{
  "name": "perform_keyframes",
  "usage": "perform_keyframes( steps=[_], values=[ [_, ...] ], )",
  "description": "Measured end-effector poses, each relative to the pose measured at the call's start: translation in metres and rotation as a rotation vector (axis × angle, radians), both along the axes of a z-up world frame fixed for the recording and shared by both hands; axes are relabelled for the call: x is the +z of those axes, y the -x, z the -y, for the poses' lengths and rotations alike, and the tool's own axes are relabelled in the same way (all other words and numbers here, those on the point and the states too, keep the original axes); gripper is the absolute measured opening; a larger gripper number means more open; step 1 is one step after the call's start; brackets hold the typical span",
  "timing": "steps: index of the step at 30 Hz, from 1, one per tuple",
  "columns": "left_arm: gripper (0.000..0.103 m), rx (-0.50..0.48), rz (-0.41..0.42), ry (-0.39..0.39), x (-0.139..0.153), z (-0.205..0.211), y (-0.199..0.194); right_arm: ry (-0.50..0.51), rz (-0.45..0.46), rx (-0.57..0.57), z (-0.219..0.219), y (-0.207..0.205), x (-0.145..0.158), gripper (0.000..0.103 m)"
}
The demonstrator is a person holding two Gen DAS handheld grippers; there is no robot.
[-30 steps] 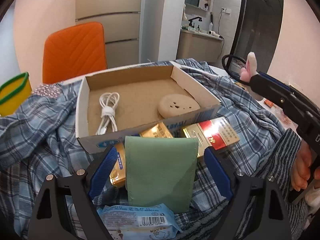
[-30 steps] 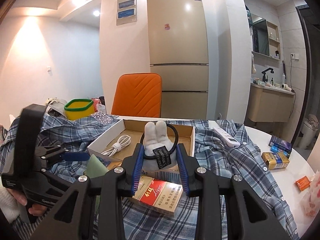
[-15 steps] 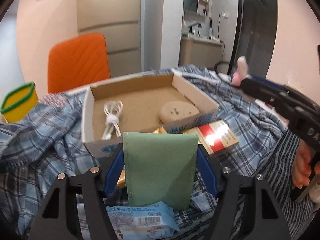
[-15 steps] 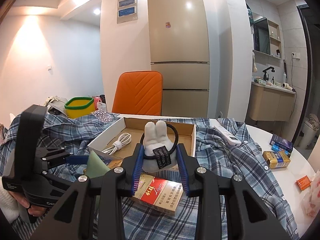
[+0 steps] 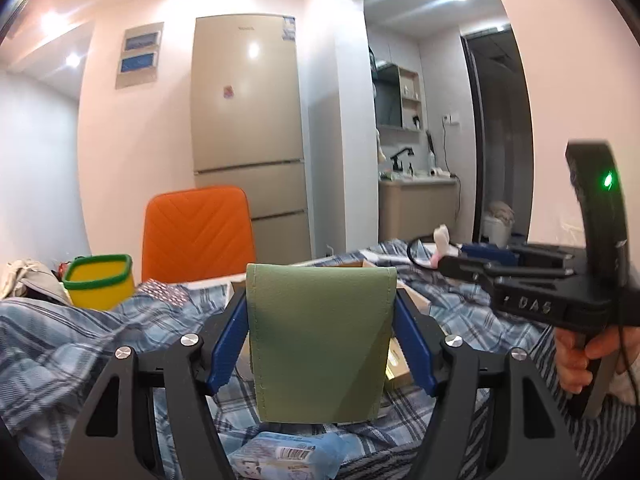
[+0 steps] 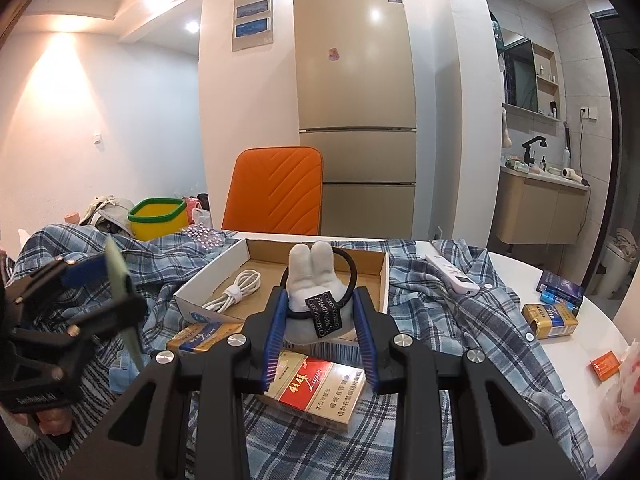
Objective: Organize soft objects
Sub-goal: 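Lift the green sponge with the left gripper while the right holds the plush above the box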
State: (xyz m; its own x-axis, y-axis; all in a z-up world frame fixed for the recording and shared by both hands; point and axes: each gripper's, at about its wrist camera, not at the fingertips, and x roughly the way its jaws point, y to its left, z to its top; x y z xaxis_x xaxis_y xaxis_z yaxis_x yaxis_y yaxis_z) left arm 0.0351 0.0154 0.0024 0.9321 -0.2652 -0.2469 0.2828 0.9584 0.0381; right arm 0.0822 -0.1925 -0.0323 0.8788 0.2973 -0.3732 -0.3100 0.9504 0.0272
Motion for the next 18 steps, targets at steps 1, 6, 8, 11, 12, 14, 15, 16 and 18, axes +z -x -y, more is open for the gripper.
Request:
perform_keyframes(
  steps=[1, 6, 8, 11, 12, 14, 15, 16, 18],
  values=[
    [0.068, -0.002, 0.017, 0.02, 0.006, -0.003, 0.005, 0.0, 0.005, -0.002, 0.0, 0.001, 0.0, 0.035],
    [0.068, 0.05, 0.076, 0.034, 0.033, -0.006, 0.018, 0.006, 0.053, -0.017, -0.001, 0.01, 0.009, 0.035],
    [0.068, 0.075, 0.107, 0.025, 0.044, -0.005, 0.021, 0.008, 0.082, -0.026, -0.003, 0.015, 0.015, 0.035],
    [0.068, 0.118, 0.158, -0.001, 0.059, 0.0, 0.026, 0.001, 0.119, -0.025, -0.005, 0.025, 0.029, 0.035],
    [0.068, 0.128, 0.171, -0.001, 0.064, 0.002, 0.026, 0.001, 0.134, -0.026, -0.006, 0.028, 0.035, 0.035],
    [0.068, 0.146, 0.196, 0.005, 0.074, 0.004, 0.027, -0.004, 0.18, -0.031, -0.008, 0.035, 0.052, 0.035],
    [0.068, 0.15, 0.209, 0.009, 0.079, 0.005, 0.027, -0.009, 0.197, -0.036, -0.008, 0.037, 0.059, 0.035],
    [0.068, 0.157, 0.222, 0.012, 0.085, 0.006, 0.026, -0.021, 0.212, -0.039, -0.008, 0.039, 0.068, 0.035],
    [0.068, 0.173, 0.245, 0.022, 0.097, 0.008, 0.023, -0.054, 0.248, -0.049, -0.006, 0.04, 0.091, 0.035]
  ],
)
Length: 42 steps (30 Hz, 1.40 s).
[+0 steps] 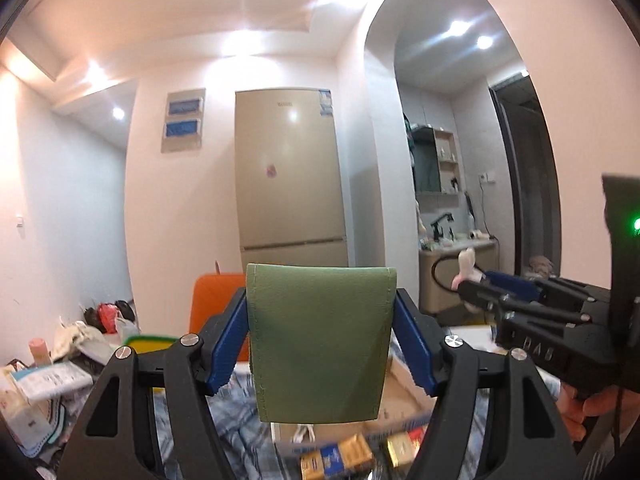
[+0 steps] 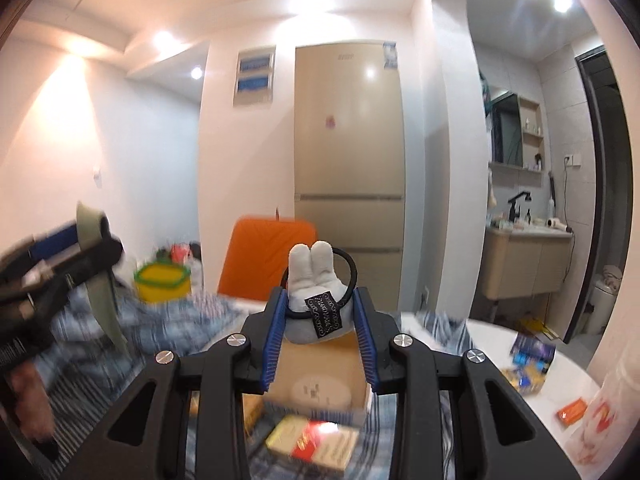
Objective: Organize soft objects
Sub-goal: 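Lift the green sponge with the left gripper while the right holds the plush above the box, then lower the plush and sponge into the box and open both grippers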
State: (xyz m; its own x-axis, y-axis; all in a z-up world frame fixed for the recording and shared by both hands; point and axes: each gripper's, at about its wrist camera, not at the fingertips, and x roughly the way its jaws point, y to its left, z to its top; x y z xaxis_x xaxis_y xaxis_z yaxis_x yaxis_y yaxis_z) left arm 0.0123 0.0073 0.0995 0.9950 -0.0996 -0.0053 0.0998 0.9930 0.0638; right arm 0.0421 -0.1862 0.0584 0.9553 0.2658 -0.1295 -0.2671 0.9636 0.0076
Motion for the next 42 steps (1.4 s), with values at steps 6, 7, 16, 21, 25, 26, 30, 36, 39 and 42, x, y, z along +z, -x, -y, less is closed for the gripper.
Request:
perform_keyframes(
  steps=[6, 7, 16, 21, 25, 26, 30, 36, 39, 42],
  values=[
    [0.068, 0.03, 0.028, 0.027, 0.028, 0.001, -0.01, -0.069, 0.105, -0.04, 0.0, 0.001, 0.052, 0.035],
    [0.068, 0.038, 0.033, 0.024, 0.03, 0.002, -0.011, -0.077, 0.112, -0.042, 0.0, 0.0, 0.057, 0.035],
    [0.068, 0.13, 0.081, 0.012, 0.051, 0.012, -0.043, -0.12, 0.16, -0.099, -0.007, -0.031, 0.093, 0.035],
    [0.068, 0.146, 0.084, 0.019, 0.045, 0.007, -0.063, -0.14, 0.155, -0.109, -0.009, -0.057, 0.084, 0.035],
    [0.068, 0.122, 0.033, 0.029, 0.023, 0.003, -0.08, -0.163, 0.117, -0.101, -0.004, -0.081, 0.057, 0.035],
    [0.068, 0.122, 0.02, 0.035, 0.017, 0.002, -0.084, -0.163, 0.11, -0.115, -0.003, -0.086, 0.051, 0.035],
    [0.068, 0.145, -0.062, 0.034, -0.008, -0.002, -0.111, -0.119, 0.054, -0.134, -0.005, -0.106, 0.031, 0.035],
    [0.068, 0.18, -0.251, 0.028, -0.04, -0.006, -0.152, -0.042, -0.057, -0.125, -0.015, -0.132, 0.0, 0.035],
    [0.068, 0.182, -0.352, 0.02, -0.058, -0.006, -0.168, -0.009, -0.143, -0.11, -0.019, -0.152, -0.02, 0.035],
    [0.068, 0.181, -0.477, 0.005, -0.078, -0.007, -0.184, 0.015, -0.231, -0.103, -0.023, -0.172, -0.043, 0.035]
  ],
)
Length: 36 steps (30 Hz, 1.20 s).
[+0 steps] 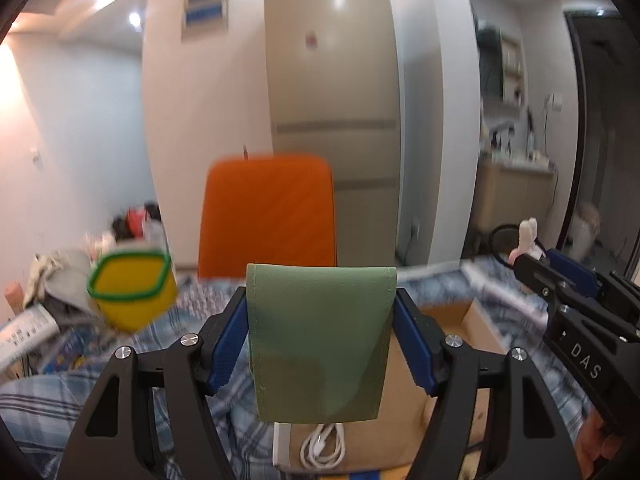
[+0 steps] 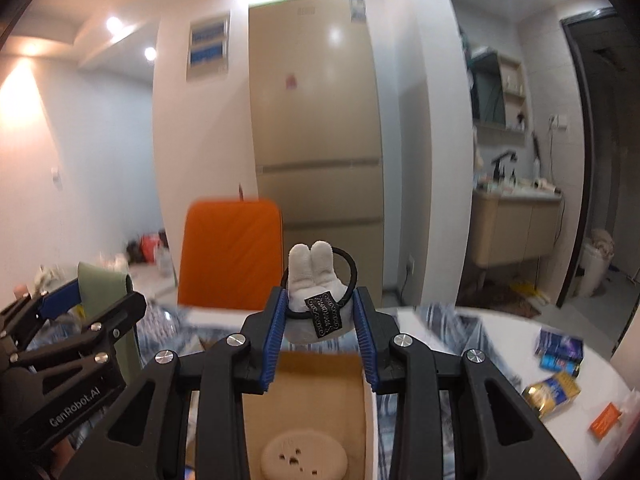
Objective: Organize soft objects
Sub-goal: 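Lower the plush and sponge into the box and open both grippers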
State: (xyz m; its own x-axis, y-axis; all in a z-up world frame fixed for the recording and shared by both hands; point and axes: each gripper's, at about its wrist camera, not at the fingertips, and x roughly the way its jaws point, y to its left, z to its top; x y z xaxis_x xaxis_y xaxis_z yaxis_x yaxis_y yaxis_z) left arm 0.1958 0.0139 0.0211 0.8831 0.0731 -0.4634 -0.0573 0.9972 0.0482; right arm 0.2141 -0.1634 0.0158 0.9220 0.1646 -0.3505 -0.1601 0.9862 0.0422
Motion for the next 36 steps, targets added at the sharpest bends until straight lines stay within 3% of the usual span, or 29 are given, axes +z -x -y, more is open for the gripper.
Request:
perform_keyframes(
  steps=[3, 8, 18, 24, 28, 36],
  values=[
    [0.068, -0.005, -0.089, -0.026, -0.018, 0.004, -0.011, 0.0, -0.078, 0.016, -0.002, -0.017, -0.021, 0.035],
    [0.068, -0.02, -0.183, 0.003, -0.032, 0.006, -0.02, 0.028, -0.21, 0.059, -0.009, -0.039, -0.05, 0.035],
    [0.069, -0.02, -0.189, 0.075, -0.036, -0.007, -0.027, 0.062, -0.368, 0.108, -0.02, -0.056, -0.087, 0.035],
    [0.069, -0.026, -0.202, 0.06, -0.039, -0.006, -0.03, 0.075, -0.416, 0.127, -0.024, -0.061, -0.095, 0.035],
    [0.069, -0.029, -0.21, 0.06, -0.04, -0.007, -0.031, 0.077, -0.379, 0.114, -0.024, -0.058, -0.092, 0.064],
    [0.069, -0.054, -0.237, 0.07, -0.046, -0.005, -0.035, 0.071, -0.347, 0.052, -0.014, -0.058, -0.084, 0.066]
  ],
)
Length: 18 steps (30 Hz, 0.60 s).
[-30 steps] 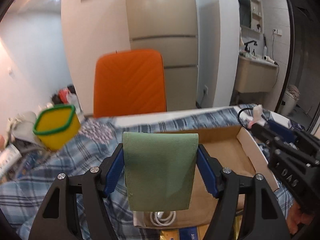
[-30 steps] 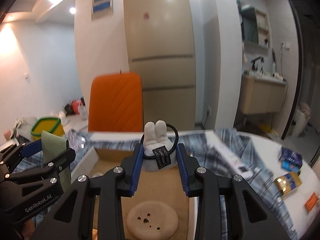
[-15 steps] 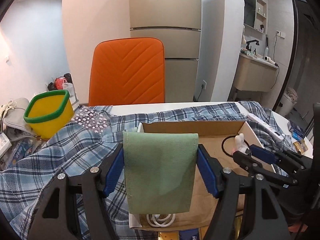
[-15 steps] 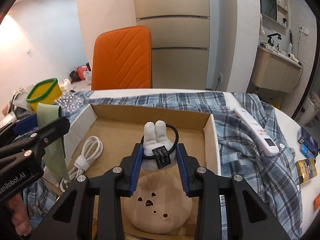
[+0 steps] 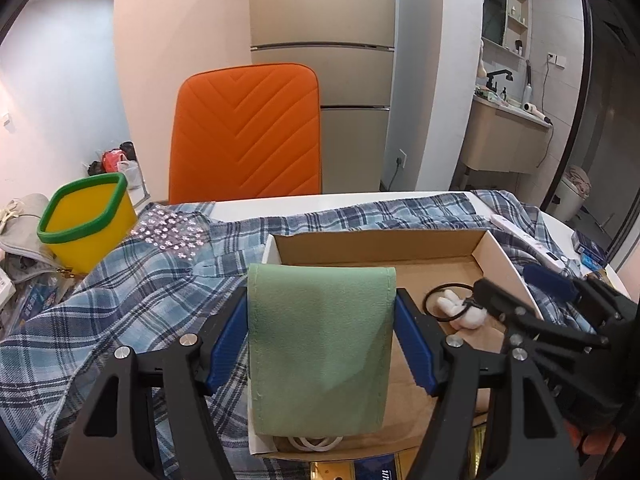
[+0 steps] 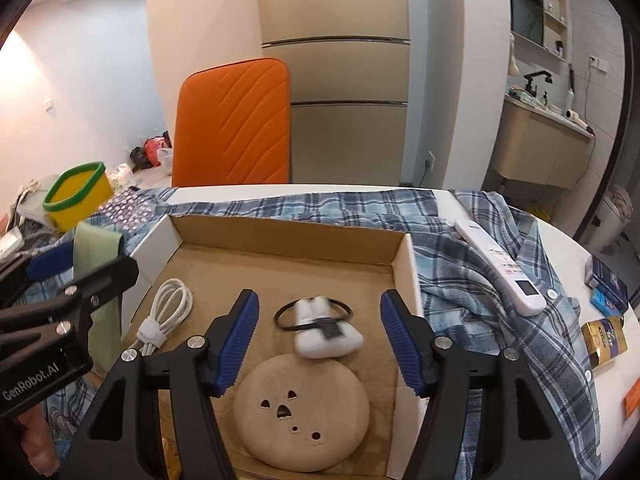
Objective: Organize soft objects
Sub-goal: 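Lower the plush and sponge into the box and open both grippers, then withdraw both grippers up and away from the box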
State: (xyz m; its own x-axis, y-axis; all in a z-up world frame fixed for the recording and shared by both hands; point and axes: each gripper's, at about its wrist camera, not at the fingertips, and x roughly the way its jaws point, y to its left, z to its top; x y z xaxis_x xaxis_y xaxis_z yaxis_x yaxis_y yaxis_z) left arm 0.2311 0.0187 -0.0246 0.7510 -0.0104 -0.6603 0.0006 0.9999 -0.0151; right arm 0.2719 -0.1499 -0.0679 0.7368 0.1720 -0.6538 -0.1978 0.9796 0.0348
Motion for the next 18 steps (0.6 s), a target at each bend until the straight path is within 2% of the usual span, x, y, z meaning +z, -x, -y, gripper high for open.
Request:
perform_keyframes(
  steps=[2, 5, 11, 15, 18],
  values=[
    [0.071, 0.001, 0.001, -0.005, 0.0, 0.0, 0.0, -0.004, 0.006, -0.009, 0.003, 0.0, 0.002, 0.066],
    [0.093, 0.009, 0.022, -0.028, 0.002, 0.003, 0.002, -0.032, 0.01, -0.009, 0.008, 0.0, 0.006, 0.066],
    [0.096, 0.003, 0.11, -0.017, 0.015, 0.002, 0.013, -0.017, 0.082, -0.038, 0.013, 0.008, 0.019, 0.066],
    [0.096, -0.012, 0.154, -0.032, 0.031, 0.008, 0.025, -0.028, 0.167, -0.043, 0.02, 0.02, 0.037, 0.066],
    [0.096, -0.008, 0.243, -0.041, 0.049, 0.011, 0.04, -0.028, 0.221, -0.047, 0.024, 0.032, 0.053, 0.066]
  ],
)
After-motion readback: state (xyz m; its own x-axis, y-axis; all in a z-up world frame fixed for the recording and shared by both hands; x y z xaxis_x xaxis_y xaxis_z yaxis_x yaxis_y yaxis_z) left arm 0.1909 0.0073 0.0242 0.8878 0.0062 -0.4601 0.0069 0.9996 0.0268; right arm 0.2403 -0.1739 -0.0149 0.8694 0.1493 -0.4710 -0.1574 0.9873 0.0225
